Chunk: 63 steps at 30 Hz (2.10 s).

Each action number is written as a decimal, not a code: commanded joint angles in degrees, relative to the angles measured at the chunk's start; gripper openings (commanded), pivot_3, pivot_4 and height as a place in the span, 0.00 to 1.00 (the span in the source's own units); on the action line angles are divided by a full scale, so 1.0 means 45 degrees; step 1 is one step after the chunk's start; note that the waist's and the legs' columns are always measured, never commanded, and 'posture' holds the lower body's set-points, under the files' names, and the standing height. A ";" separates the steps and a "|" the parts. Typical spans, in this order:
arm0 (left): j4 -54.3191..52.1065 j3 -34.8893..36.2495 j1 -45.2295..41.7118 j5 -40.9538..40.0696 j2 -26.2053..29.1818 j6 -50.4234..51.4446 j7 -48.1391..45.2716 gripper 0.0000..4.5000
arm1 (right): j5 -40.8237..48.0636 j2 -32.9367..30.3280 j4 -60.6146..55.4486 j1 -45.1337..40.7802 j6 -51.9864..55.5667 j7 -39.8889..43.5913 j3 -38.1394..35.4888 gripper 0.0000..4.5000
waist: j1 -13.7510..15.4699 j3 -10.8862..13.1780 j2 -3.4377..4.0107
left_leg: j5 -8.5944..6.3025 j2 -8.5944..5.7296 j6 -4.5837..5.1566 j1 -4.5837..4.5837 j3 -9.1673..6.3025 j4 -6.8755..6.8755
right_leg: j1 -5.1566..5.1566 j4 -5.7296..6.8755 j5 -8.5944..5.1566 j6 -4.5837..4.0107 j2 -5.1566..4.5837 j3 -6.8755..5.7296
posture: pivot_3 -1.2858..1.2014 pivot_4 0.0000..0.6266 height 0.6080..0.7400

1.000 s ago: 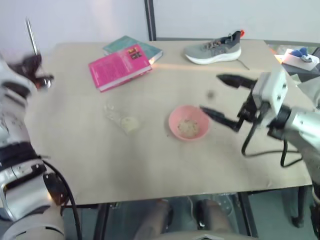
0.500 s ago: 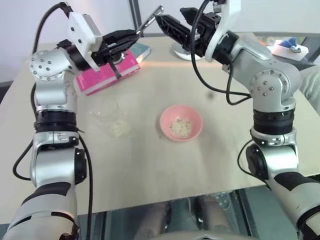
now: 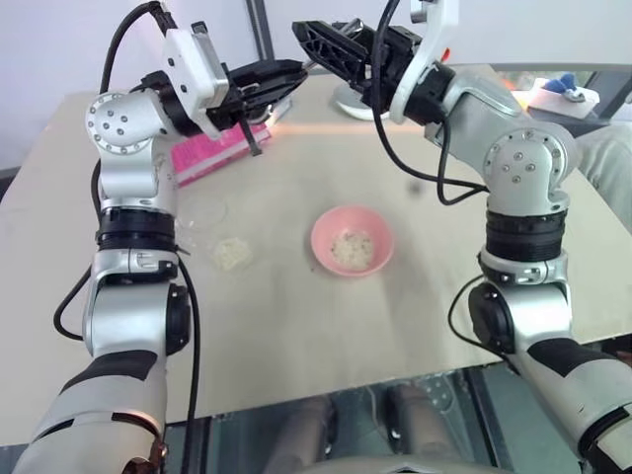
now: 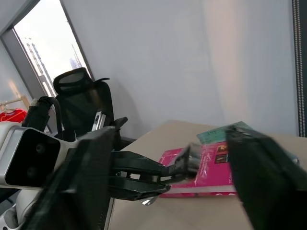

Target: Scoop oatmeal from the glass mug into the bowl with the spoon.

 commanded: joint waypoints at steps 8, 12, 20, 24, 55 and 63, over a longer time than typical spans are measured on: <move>-0.0427 -0.0002 -0.0552 0.0071 -0.0124 -0.0362 0.0251 0.00 | 0.0486 0.0018 -0.0536 -0.0302 0.0174 0.0009 -0.0492 0.01 | -0.0007 0.0000 0.0005 | 0.0000 0.0000 0.0000 0.0001 0.0000 0.0001 | -0.0002 0.0005 0.0000 0.0000 -0.0001 0.0001 | 0.52 0.24 1.00; -0.0439 -0.0007 -0.0605 -0.0054 -0.0157 0.0118 0.0339 0.00 | 0.0504 0.0051 -0.0576 -0.0246 0.0227 -0.0084 -0.0586 0.01 | -0.0009 0.0000 0.0005 | 0.0000 0.0000 0.0000 0.0000 0.0000 0.0001 | -0.0003 0.0005 0.0000 0.0000 0.0000 0.0001 | 0.52 0.24 1.00; -0.3084 0.1541 0.0364 -0.2477 0.1178 0.6224 0.1543 0.66 | 0.0504 -0.0504 0.0346 -0.0598 -0.0311 -0.0183 -0.1637 0.00 | -0.0175 0.0004 0.0015 | 0.0000 -0.0001 0.0000 -0.0002 0.0006 0.0000 | -0.0019 0.0033 0.0000 0.0000 0.0001 0.0021 | 0.52 0.24 1.00; -0.5310 0.3720 0.2557 -0.4141 0.1979 0.9307 0.3611 0.80 | 0.0670 -0.0806 0.0219 0.0212 -0.0223 -0.0420 -0.2273 0.00 | -0.0352 -0.0008 0.0053 | 0.0000 0.0000 0.0000 0.0004 0.0006 -0.0014 | -0.0027 0.0064 -0.0001 -0.0001 0.0000 0.0032 | 0.52 0.24 1.00; -0.7142 0.5639 1.2764 -0.2490 0.0880 0.8364 0.5736 0.80 | 0.2400 -0.0593 -0.1938 0.3267 0.0358 -0.2477 -0.2980 0.00 | 0.0482 0.0002 0.0117 | -0.0001 0.0009 -0.0004 0.0059 0.0059 -0.0025 | -0.0005 0.0049 0.0029 -0.0048 0.0019 0.0082 | 0.52 0.24 1.00; -0.5548 0.4526 1.1086 -0.1496 0.0614 0.7563 0.6531 0.63 | 0.2585 -0.0749 -0.2494 0.3589 0.0401 -0.2894 -0.2828 0.00 | 0.0356 0.0001 0.0120 | -0.0001 0.0016 -0.0004 0.0072 0.0072 -0.0033 | -0.0007 0.0051 0.0029 -0.0048 0.0023 0.0092 | 0.52 0.24 1.00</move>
